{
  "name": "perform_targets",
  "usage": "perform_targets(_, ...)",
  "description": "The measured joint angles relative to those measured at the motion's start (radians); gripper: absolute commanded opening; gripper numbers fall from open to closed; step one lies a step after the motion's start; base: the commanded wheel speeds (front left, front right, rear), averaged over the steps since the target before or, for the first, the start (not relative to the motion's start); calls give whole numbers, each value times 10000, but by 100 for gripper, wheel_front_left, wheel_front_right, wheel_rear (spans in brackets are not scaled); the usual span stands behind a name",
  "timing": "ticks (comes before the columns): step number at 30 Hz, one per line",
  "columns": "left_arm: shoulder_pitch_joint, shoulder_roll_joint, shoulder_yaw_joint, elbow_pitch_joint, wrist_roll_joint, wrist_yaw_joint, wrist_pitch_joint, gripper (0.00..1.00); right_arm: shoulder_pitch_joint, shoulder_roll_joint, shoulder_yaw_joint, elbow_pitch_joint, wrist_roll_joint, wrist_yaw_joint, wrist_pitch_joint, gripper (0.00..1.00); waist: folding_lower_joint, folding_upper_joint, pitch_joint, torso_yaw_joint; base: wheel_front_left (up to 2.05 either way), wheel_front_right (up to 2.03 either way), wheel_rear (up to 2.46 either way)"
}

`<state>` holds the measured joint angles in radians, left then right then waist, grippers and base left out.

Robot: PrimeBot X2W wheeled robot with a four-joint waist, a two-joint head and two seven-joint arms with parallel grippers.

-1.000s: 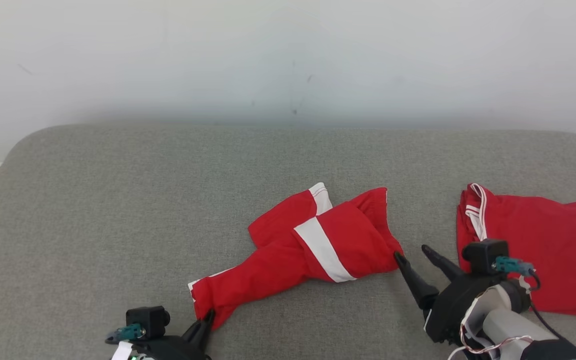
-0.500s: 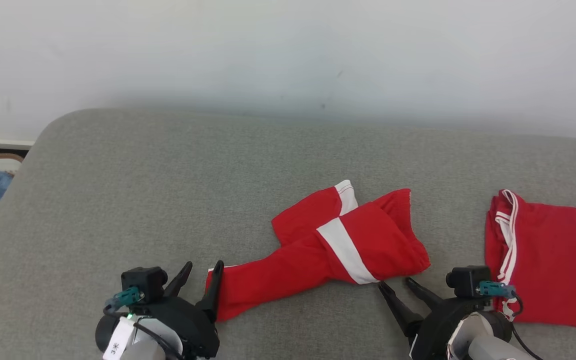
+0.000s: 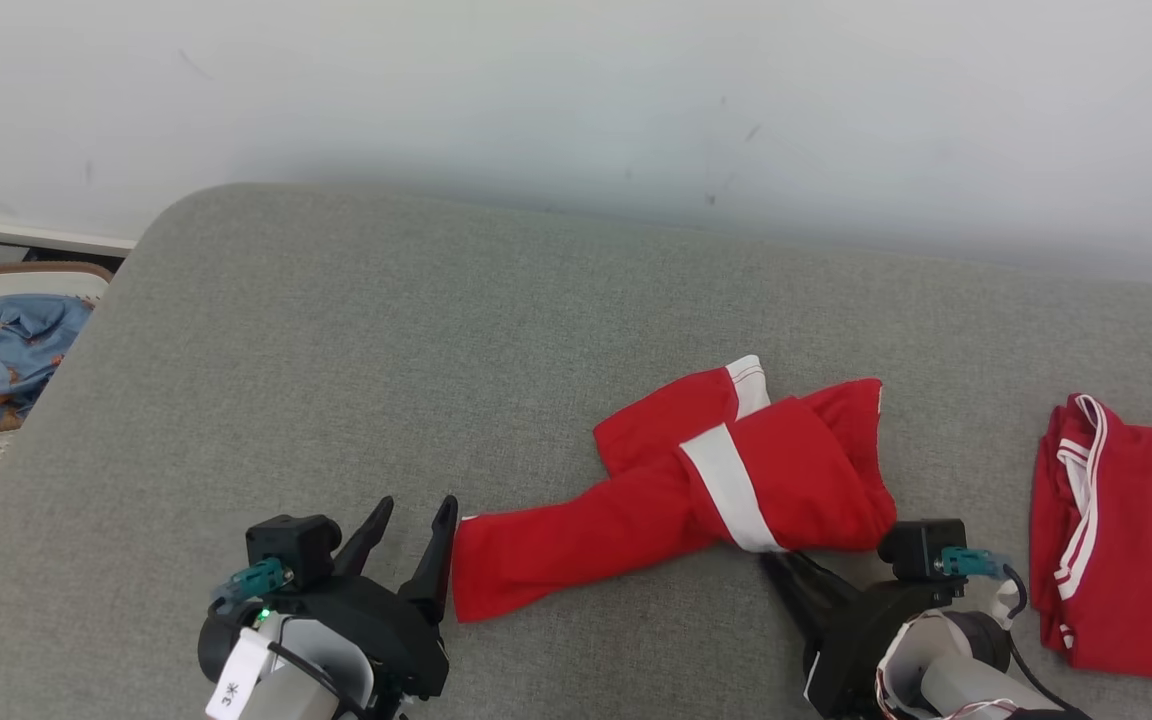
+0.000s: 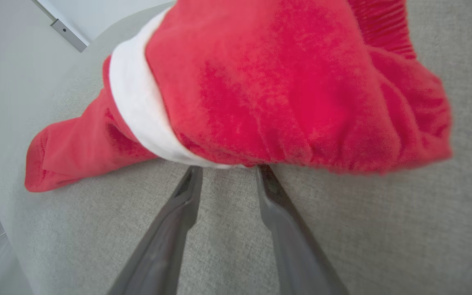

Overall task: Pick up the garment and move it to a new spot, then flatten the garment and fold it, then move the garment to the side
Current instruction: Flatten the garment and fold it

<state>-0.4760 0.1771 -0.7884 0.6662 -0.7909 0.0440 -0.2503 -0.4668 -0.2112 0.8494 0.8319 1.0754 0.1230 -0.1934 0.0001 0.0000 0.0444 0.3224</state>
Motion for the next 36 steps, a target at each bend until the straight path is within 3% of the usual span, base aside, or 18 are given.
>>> perform_targets(15,287,313,372,-430,13,176,-2,100,-325,-4,165,263,-111,4,-107,0,0,0,43,-409,0,0,0)
perform_targets(16,320,313,372,-447,21,176,-2,100,-323,-4,163,265,-109,4,-107,38,0,0,31,-465,0,0,0)
perform_targets(17,361,311,374,-460,36,176,-2,100,-320,-2,161,282,-104,4,-113,49,0,0,17,-521,0,0,0)
perform_targets(18,387,309,370,-474,54,176,-2,100,-316,-4,161,299,-92,4,-153,100,0,0,4,-572,0,0,0)
perform_targets(24,360,107,224,-612,182,171,-4,100,-229,-19,46,313,178,4,-244,100,0,0,-14,-639,0,0,0)
perform_targets(36,378,128,188,-652,255,173,-12,100,-226,280,69,560,510,4,-265,100,-1,0,-120,-18,0,0,0)
